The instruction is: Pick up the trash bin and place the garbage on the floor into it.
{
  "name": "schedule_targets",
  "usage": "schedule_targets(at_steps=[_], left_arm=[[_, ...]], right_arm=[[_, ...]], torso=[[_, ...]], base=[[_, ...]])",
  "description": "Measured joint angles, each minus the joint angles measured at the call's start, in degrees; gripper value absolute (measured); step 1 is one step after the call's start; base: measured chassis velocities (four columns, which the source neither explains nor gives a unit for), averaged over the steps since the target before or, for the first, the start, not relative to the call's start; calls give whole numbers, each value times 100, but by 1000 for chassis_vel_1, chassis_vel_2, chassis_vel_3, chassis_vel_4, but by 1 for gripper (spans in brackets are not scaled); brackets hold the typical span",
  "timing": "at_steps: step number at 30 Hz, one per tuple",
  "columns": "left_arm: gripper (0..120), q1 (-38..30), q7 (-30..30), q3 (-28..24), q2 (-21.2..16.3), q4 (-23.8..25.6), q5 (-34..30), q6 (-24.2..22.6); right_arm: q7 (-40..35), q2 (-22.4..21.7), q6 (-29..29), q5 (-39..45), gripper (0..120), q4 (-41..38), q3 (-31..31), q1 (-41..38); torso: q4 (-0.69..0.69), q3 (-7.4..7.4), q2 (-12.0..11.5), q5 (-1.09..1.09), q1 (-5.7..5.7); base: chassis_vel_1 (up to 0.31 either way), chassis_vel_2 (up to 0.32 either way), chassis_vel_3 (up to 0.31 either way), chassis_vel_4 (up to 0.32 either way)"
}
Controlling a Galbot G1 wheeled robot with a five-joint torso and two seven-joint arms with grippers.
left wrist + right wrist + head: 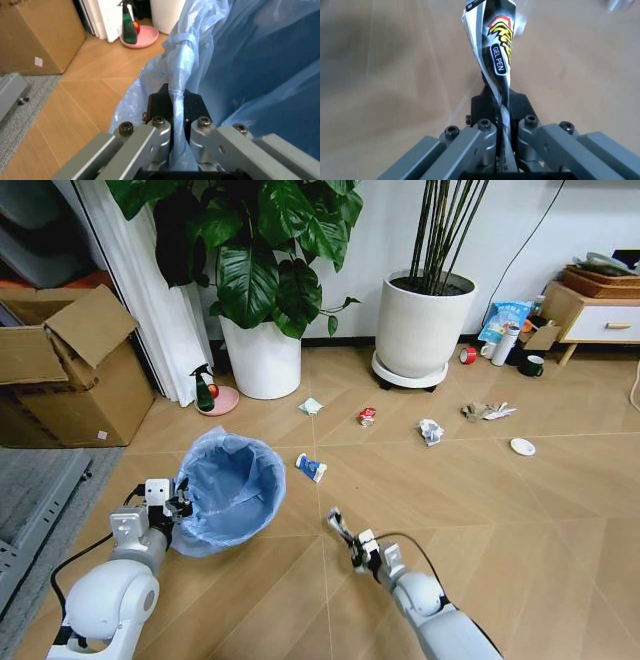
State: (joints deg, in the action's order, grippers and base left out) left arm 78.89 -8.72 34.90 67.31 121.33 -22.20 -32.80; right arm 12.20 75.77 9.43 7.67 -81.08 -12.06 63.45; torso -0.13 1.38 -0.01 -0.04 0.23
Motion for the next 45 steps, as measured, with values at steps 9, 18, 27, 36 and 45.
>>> schedule_targets(at_steps=[9,18,27,36,45], left_arm=[[0,-371,107,-258,-361,-357,-511,-634],[0,-964,-129,-821,-629,-643,-1152,-932],[0,-1199,-421,-1295,-685,-661,-1501,-960],[0,-1300,-622,-1463,-690,-650,-1684,-960],[0,-1372,-631,-1443,-684,-683,-1693,-948]], right_arm=[[-172,-311,255,520,0,-1957,-341,-405],[-412,-592,842,1739,0,-3146,153,-851],[-580,-708,925,1927,0,-3097,1422,-1318],[-579,-345,878,1713,2,-2576,1950,-1633],[-368,-225,861,1434,34,-2252,2027,-1819]], torso=[[0,-1,0,-1,0],[-1,-1,0,0,0],[1,-1,0,-1,0],[1,-1,0,-1,0],[0,-1,1,-1,-1]], base=[[0,0,0,0],[0,0,0,0],[0,0,0,0],[0,0,0,0],[0,0,0,0]])
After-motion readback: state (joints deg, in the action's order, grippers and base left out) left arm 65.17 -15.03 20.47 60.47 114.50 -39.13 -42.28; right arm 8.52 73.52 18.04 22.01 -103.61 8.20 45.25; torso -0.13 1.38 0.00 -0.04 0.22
